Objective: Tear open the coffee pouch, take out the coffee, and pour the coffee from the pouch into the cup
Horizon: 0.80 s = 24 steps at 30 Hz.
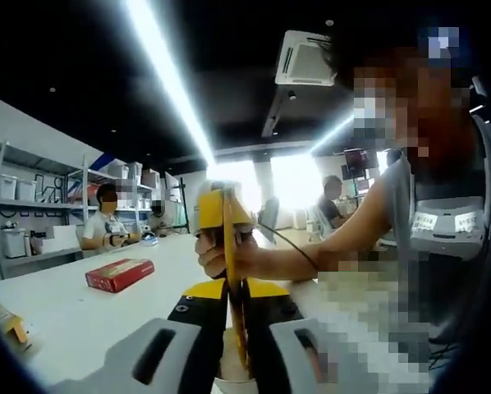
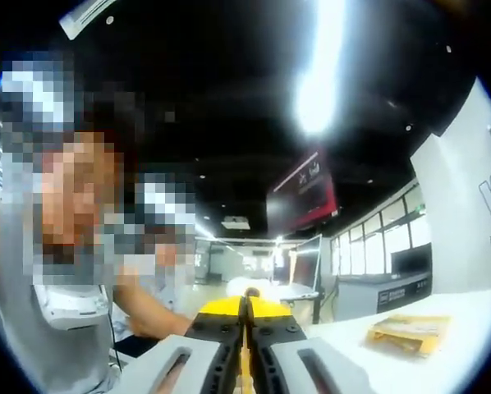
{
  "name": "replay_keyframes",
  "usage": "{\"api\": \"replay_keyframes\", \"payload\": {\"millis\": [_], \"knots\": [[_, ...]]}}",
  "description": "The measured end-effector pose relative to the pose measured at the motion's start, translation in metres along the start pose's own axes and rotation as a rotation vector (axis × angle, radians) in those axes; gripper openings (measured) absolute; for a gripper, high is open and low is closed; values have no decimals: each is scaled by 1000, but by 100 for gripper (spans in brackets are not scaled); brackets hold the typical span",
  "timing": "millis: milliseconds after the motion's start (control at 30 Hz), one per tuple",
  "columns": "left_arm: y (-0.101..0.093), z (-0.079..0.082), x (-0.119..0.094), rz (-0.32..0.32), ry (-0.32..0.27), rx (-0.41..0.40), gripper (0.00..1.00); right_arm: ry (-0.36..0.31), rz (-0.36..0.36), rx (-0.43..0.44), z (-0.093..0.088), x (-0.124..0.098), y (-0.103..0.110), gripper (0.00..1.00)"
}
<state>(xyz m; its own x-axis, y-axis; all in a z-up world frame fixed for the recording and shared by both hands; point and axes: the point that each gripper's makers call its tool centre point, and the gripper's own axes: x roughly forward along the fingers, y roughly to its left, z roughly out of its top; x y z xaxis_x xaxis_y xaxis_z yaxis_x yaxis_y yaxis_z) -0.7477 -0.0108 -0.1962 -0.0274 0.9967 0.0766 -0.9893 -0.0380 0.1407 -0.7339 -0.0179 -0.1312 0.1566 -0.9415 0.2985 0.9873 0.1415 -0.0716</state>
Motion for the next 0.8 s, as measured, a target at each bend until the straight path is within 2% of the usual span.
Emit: {"api": "replay_keyframes", "payload": {"millis": [100, 200, 333, 433, 500, 533, 633, 700, 800], "knots": [[1, 0, 0, 3, 1, -2, 10, -12, -4, -2, 2, -3, -3, 2], [2, 0, 0, 6, 0, 1, 10, -77, 9, -9, 12, -9, -3, 2], [3, -1, 0, 17, 6, 7, 9, -108, 16, 1, 15, -13, -4, 2], [2, -4, -1, 20, 33, 5, 6, -91, 45, -9, 11, -11, 0, 3], [1, -7, -1, 20, 50, 5, 5, -59, 133, 24, 7, -13, 9, 6], [1, -8, -1, 21, 53, 6, 5, -28, 104, 16, 3, -15, 2, 9], [1, -7, -1, 26, 52, 5, 5, 4, 97, 1, -3, -15, 0, 15], [2, -6, -1, 29, 54, 0, 5, 29, 87, -3, -9, -14, 0, 14], [1, -5, -2, 29, 54, -8, 5, 65, 70, -17, -17, -11, -1, 7]]}}
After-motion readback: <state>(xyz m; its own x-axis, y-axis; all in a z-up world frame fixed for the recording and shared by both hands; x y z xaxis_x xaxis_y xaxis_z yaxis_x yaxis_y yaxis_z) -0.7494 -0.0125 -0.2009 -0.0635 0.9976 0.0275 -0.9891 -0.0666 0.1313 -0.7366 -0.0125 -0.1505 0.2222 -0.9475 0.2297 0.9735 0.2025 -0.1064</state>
